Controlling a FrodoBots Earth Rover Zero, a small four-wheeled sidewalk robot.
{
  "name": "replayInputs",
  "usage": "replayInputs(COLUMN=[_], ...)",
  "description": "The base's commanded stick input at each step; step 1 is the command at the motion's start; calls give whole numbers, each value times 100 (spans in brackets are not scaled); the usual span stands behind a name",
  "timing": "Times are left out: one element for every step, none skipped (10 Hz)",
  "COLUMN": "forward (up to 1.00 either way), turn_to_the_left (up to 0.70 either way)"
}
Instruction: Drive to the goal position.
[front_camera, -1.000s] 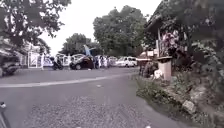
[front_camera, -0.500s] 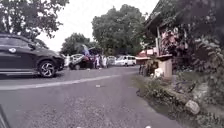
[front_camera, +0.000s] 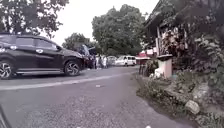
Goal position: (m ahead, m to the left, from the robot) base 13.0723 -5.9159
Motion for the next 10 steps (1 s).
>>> replayInputs(forward=[100,100,100,100,100,100,100,100,100,100], turn_to_the_left=[0,0,0,0,0,0,0,0,0,0])
